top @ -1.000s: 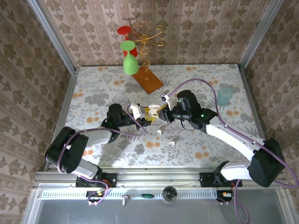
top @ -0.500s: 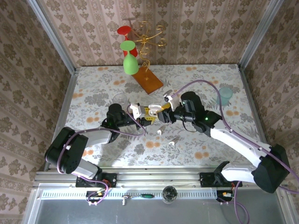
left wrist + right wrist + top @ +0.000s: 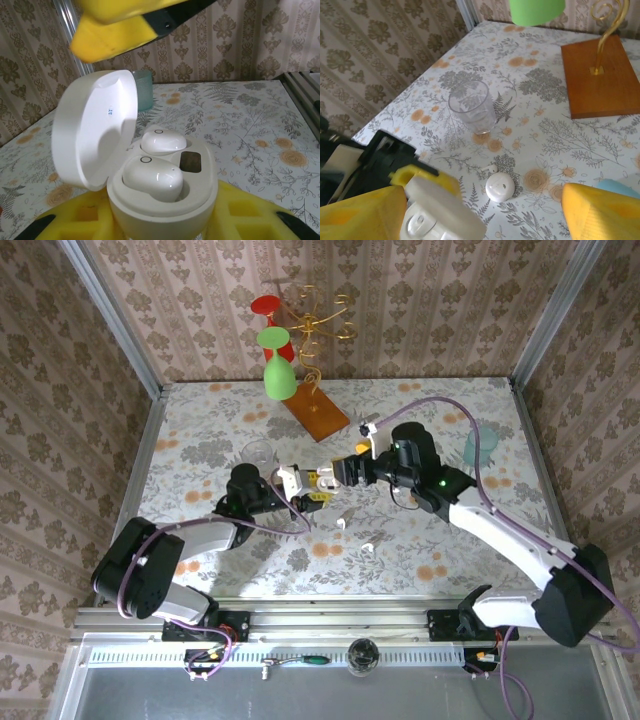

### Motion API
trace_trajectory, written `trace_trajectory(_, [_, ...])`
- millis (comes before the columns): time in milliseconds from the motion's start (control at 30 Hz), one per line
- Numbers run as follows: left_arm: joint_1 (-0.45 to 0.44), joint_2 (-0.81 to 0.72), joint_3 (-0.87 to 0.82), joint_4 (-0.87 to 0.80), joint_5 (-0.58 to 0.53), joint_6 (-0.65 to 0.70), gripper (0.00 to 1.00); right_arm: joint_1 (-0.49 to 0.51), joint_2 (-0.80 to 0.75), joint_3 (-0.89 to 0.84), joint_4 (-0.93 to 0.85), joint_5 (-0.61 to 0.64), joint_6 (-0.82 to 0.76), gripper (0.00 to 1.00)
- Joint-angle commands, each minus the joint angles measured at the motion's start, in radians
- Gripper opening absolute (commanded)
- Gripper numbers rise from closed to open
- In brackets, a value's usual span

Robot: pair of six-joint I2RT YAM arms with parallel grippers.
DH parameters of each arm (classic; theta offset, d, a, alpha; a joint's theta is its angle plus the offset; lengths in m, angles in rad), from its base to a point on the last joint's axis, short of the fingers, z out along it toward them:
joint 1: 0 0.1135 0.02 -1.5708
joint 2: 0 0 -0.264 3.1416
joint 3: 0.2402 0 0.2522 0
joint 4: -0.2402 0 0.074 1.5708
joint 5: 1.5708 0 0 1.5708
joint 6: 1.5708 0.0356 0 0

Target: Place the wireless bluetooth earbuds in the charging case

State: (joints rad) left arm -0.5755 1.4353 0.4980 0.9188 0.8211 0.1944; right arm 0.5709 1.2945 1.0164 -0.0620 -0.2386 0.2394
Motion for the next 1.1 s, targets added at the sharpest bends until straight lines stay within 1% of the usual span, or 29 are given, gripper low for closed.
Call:
trace_trajectory(0, [-0.014, -0.025, -0.011, 0.002, -0.012, 0.039, 0.29, -0.009, 0.057, 0.068, -0.065, 0.005, 0.054, 0.82])
trace_trajectory(100, [-0.015, -0.025, -0.012, 0.011, -0.019, 0.032, 0.29, -0.009, 0.091, 0.083, -0.075, -0.04, 0.041, 0.83])
trace_trajectory(300, [-0.014, -0.047, -0.01, -0.015, -0.044, 0.03, 0.3, -0.009, 0.087, 0.031, -0.056, -0.071, 0.021, 0.84])
trace_trajectory(533, [-0.013, -0.048, -0.007, 0.009, -0.072, 0.003, 0.3, -0.012, 0.007, -0.025, -0.059, -0.081, 0.027, 0.84])
trace_trajectory(600, [-0.008, -0.046, -0.009, 0.045, -0.073, -0.023, 0.3, -0.023, -0.014, -0.03, -0.069, -0.095, 0.074, 0.84])
trace_trajectory(667, [-0.002, -0.044, -0.016, 0.095, -0.081, -0.055, 0.3, -0.06, -0.03, -0.04, -0.067, -0.159, 0.167, 0.84])
trace_trajectory(800, [0.0, -0.05, -0.016, 0.137, -0.085, -0.085, 0.3, -0.138, -0.027, -0.08, 0.005, -0.411, 0.397, 0.83])
trace_trajectory(900, [-0.001, -0.038, -0.014, 0.169, -0.087, -0.097, 0.3, -0.155, -0.012, -0.117, 0.088, -0.52, 0.521, 0.81])
trace_trajectory(1000, [-0.003, -0.022, -0.002, 0.181, -0.076, -0.105, 0.3, -0.154, 0.023, -0.134, 0.179, -0.626, 0.591, 0.8])
trace_trajectory(1067, [-0.01, -0.016, 0.005, 0.19, -0.073, -0.112, 0.3, -0.151, 0.042, -0.147, 0.245, -0.653, 0.647, 0.79])
